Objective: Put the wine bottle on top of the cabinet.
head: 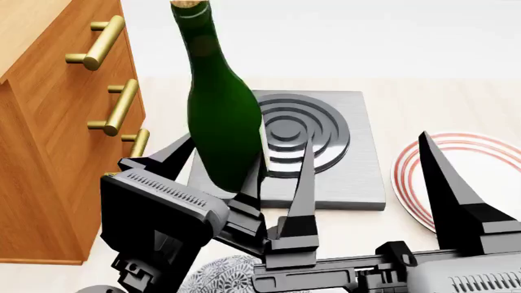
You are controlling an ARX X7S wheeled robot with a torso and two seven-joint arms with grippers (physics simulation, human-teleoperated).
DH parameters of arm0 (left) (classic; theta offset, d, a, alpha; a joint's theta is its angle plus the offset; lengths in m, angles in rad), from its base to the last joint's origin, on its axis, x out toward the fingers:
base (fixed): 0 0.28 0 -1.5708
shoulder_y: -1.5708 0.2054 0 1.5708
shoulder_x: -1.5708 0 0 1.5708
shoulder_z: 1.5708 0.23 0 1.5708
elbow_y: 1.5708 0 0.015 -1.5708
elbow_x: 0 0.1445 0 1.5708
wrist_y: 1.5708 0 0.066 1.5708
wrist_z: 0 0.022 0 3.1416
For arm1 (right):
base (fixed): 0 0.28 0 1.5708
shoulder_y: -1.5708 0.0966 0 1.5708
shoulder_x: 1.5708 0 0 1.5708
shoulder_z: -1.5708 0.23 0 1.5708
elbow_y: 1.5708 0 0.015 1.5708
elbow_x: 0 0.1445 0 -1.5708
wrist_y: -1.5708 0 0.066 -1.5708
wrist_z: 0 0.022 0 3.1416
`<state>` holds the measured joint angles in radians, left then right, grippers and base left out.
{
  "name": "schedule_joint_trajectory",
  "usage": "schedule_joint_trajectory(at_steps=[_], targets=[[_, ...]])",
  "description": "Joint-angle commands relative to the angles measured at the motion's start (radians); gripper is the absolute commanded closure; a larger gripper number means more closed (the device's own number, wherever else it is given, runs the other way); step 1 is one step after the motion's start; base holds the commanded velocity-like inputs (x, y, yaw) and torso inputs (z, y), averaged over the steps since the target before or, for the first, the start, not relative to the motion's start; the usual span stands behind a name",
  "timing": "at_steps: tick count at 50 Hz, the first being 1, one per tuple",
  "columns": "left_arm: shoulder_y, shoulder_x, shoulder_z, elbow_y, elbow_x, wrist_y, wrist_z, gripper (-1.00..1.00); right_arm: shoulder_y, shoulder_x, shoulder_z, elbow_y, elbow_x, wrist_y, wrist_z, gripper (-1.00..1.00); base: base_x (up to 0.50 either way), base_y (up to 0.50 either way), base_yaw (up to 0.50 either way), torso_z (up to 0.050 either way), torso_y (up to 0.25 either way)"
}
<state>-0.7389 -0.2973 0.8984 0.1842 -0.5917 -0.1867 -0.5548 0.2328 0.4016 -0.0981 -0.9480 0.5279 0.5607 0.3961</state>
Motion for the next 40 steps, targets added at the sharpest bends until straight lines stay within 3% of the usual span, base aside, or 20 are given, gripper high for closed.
schedule_joint_trajectory(at_steps=[1,23,31,40], targets=[[-0.091,-0.053,-0.079,0.098,-0.059,-0.051,-0.057,1.0,-0.216,-0.01,0.016,0.014,-0.057,-0.152,-0.002,-1.0,0.0,0.0,0.0,0.0,0.0],[-0.453,-0.088,-0.208,0.05,-0.182,-0.298,-0.09,1.0,-0.251,0.007,-0.011,0.009,-0.068,-0.169,0.016,-1.0,0.0,0.0,0.0,0.0,0.001],[-0.668,-0.167,-0.214,-0.11,-0.165,-0.444,-0.027,1.0,-0.249,0.022,0.011,-0.021,-0.034,-0.162,0.032,-1.0,0.0,0.0,0.0,0.0,0.001],[-0.796,-0.192,-0.206,-0.342,-0.11,-0.463,0.06,1.0,-0.25,0.029,0.01,-0.021,-0.027,-0.166,0.039,-1.0,0.0,0.0,0.0,0.0,0.0]])
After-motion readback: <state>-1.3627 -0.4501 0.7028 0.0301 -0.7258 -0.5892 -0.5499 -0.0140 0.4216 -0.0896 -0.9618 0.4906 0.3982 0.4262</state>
